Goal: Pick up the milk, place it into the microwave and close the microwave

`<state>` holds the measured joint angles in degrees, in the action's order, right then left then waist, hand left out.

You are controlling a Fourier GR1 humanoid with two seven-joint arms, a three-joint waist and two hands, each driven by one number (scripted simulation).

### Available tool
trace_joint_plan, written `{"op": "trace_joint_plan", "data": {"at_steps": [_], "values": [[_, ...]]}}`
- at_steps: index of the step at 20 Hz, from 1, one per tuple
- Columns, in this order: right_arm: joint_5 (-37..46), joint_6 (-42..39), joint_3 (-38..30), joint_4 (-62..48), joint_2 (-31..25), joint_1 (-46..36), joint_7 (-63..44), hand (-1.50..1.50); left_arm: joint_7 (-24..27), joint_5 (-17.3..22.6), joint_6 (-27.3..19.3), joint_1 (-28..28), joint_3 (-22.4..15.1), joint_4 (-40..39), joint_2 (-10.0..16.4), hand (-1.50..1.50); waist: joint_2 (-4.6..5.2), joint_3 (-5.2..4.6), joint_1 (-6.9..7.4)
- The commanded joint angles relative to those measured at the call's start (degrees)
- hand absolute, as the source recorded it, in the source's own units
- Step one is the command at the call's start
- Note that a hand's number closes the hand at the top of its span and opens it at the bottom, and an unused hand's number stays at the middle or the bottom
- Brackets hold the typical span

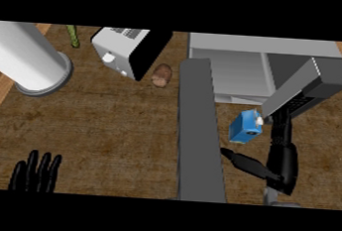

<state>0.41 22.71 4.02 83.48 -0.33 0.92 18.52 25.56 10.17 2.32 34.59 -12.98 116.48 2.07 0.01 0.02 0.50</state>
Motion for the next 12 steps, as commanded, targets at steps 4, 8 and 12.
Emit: {"op": "trace_joint_plan", "data": {"at_steps": [4,8,12], "values": [[-1.7,-1.1,-4.6,-13.6,0.0,-5.2,6.5,-1.50,2.0,0.1,0.8,5.6,-1.9,3.1,1.4,-1.50,-0.02,0.00,0.05],[-4.2,-4.7,-8.1,-22.9,-1.0,-4.6,17.8,-1.50,2.9,0.4,-0.1,1.9,-0.7,-1.3,0.1,-1.50,0.04,0.01,-0.07],[-4.9,-6.0,-10.7,-32.3,-1.1,-9.5,23.2,-1.50,2.2,0.0,-0.8,2.5,-1.7,0.1,0.4,-1.50,0.07,0.02,0.02]]}}
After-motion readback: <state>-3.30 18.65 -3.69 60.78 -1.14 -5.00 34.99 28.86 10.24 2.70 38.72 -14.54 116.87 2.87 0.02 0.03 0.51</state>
